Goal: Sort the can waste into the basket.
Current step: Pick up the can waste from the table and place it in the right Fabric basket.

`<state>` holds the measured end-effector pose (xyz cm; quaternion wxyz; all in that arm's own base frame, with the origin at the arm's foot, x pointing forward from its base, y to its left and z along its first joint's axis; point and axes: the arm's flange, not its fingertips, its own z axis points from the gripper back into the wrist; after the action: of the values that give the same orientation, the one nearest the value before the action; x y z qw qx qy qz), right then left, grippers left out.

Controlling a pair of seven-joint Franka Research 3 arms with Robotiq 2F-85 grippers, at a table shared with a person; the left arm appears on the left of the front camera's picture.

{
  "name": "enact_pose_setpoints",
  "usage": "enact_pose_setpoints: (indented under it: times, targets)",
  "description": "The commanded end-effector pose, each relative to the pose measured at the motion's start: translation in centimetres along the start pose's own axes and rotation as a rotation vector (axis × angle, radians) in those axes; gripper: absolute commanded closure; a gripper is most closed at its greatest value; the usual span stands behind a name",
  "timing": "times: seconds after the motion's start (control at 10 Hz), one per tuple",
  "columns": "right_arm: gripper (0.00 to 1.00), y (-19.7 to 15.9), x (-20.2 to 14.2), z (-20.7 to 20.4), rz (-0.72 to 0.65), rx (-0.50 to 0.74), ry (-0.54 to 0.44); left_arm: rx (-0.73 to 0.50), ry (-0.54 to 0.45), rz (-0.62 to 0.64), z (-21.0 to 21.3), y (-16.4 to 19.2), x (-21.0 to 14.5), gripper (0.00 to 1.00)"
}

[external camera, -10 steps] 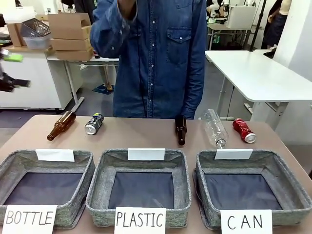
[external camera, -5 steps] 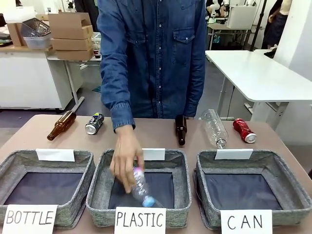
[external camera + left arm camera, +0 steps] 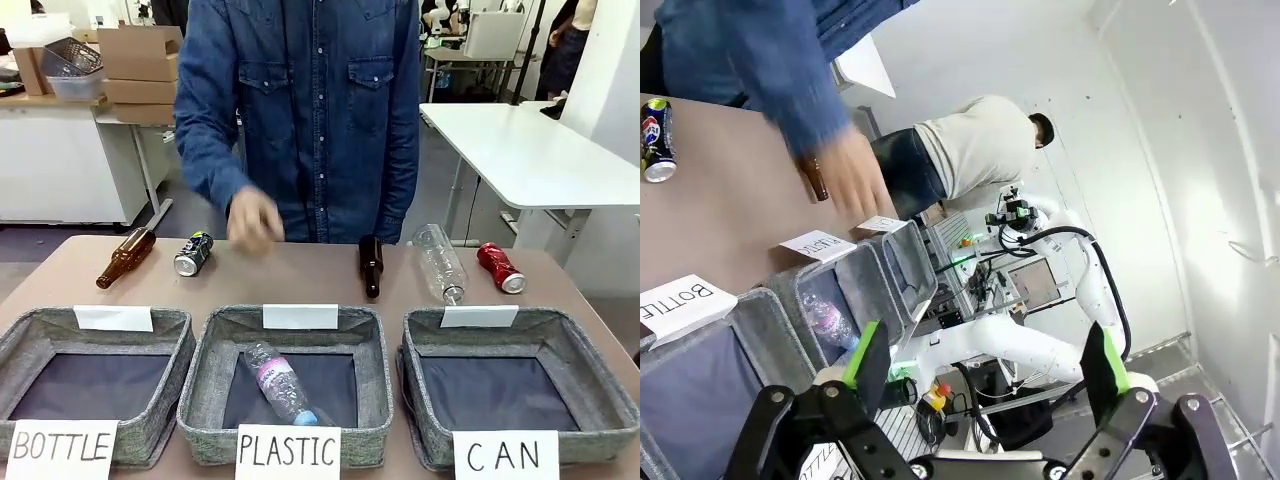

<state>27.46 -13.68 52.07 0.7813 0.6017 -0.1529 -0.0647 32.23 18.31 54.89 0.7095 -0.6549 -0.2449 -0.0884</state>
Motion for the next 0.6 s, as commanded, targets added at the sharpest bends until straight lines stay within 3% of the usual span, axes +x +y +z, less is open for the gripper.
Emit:
enact_pose_setpoints:
  times: [0.0, 0.1, 0.3, 0.4, 0.5]
  targets:
    - [0.0, 0.2, 0.3, 0.0, 0.029, 0.023, -0.006, 0.053, 0.036, -0.006, -1.4, 0.6, 0.6, 0.0]
    - [0.0, 0.2, 0.3, 0.0, 0.029, 0.023, -0.006, 0.257, -0.005, -0.007, -4.3, 1.4, 2.2, 0.0]
    - [0.0, 0.2, 0.3, 0.0, 0.029, 0.023, -0.006, 0.62, 0.311, -0.034, -14.0, 5.5, 5.5, 0.0]
    - [0.0, 0.2, 0.3, 0.0, 0.029, 0.023, -0.006, 0.821, 0.43, -0.061, -19.0, 7.8, 6.6, 0.0]
    - [0.0, 0.2, 0.3, 0.0, 0.029, 0.023, -0.006, 0.934, 0.486, -0.095, -22.6, 9.2, 7.3, 0.0]
